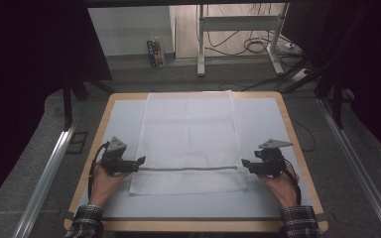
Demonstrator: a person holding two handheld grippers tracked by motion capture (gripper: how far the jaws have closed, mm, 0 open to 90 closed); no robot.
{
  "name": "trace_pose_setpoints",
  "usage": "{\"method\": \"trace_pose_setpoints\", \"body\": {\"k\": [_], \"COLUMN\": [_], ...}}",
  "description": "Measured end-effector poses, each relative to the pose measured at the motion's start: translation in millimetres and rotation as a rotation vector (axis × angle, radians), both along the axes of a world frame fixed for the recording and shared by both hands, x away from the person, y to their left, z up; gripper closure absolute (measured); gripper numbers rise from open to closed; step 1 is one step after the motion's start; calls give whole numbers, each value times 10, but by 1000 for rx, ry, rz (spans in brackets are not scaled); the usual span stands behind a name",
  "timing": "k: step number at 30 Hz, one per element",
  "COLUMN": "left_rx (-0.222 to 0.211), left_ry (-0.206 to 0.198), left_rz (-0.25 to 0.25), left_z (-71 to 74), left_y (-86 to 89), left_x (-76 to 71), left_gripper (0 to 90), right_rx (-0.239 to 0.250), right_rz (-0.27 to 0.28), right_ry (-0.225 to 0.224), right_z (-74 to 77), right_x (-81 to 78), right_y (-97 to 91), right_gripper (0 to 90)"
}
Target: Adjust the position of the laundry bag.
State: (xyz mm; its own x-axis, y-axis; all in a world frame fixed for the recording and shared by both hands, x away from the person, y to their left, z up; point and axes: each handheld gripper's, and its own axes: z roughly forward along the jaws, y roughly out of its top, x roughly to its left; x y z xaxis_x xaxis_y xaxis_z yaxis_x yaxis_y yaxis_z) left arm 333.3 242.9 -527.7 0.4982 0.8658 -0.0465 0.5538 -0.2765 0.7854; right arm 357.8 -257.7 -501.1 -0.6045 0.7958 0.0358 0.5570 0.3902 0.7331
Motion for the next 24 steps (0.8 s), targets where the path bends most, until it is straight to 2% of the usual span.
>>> {"method": "trace_pose_setpoints", "body": {"k": [5,8,10,13,18,19,22,24], "left_rx": [38,29,20,7,10,21,27,54], "left_ry": [8,19,27,38,52,57,65,69], "left_rz": [-14,-21,-24,-11,20,44,57,63], "left_z": [-11,-35,-45,-92,-134,-154,-172,-183], "left_y": [-50,-53,-45,-11,16,16,13,-6], "left_x": [41,67,81,130,195,227,254,275], "left_gripper": [170,219,250,275,270,254,245,252], "right_rx": [-30,-28,-26,-44,-57,-70,-79,-103], "right_rz": [-7,-13,-19,-26,-33,-33,-34,-34], "right_ry": [-20,-20,-5,-6,6,13,14,17], "right_z": [-5,-8,-25,-40,-63,-85,-101,-112], "right_x": [102,171,230,299,397,443,474,511], "right_y": [87,120,138,166,214,244,270,307], "right_gripper": [349,399,436,467,484,493,501,517]}}
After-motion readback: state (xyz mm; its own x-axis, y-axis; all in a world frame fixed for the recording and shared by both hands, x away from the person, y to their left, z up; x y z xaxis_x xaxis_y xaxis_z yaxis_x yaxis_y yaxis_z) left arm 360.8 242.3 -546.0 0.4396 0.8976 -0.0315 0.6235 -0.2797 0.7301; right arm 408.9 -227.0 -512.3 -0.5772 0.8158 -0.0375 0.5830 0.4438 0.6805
